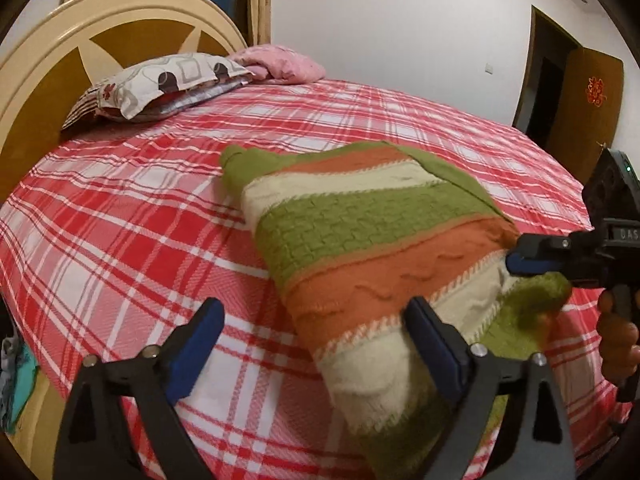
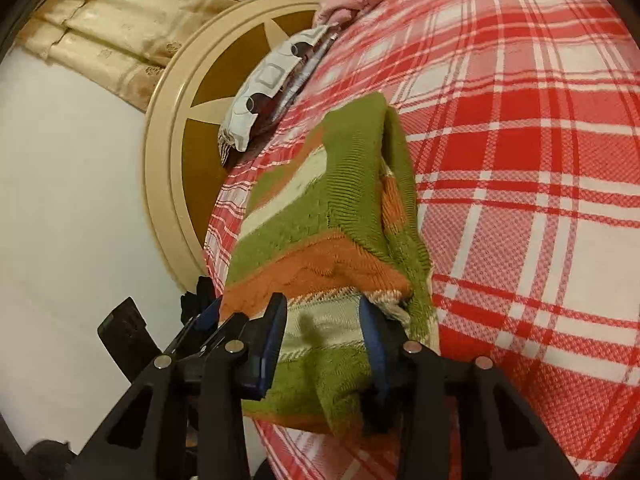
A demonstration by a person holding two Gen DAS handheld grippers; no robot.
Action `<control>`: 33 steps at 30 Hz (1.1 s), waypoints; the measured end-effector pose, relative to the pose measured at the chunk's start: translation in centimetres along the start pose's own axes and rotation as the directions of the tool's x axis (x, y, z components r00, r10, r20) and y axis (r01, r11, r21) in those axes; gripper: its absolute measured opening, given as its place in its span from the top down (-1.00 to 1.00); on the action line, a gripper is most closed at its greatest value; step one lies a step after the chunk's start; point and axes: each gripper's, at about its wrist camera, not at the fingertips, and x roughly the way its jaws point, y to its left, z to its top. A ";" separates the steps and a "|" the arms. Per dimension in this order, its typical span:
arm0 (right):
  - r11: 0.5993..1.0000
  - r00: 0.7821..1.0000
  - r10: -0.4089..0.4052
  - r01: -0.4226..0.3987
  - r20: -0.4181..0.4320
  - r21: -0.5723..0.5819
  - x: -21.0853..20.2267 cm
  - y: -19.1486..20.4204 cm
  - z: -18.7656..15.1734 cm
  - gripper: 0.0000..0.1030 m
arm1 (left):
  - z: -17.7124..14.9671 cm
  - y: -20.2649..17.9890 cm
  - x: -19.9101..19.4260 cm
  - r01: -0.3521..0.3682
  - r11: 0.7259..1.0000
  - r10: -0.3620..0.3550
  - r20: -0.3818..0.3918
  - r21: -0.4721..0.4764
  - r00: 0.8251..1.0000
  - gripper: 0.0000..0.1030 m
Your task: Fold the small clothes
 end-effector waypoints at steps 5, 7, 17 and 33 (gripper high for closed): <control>0.987 0.989 -0.122 0.129 0.080 -0.093 -2.5 3.4 -0.9 -0.03 | 0.2 -0.1 -3.3 -0.014 1.000 0.014 -0.007 0.002 1.000 -0.84; 0.966 0.972 -0.184 0.206 0.145 -0.158 -3.9 5.8 -1.7 -0.18 | 0.3 -0.1 -5.3 -0.027 1.000 0.027 0.025 0.004 0.999 -0.88; 0.787 0.833 -0.369 0.516 0.413 -0.337 -10.2 14.4 -6.4 -0.18 | 2.3 -1.1 -11.2 -0.069 0.998 0.065 0.158 0.016 0.985 -0.96; 0.747 0.798 -0.351 0.554 0.490 -0.368 -13.6 18.7 -9.2 -0.18 | 2.8 -2.2 -13.8 -0.053 0.998 0.046 0.201 0.025 0.979 -0.96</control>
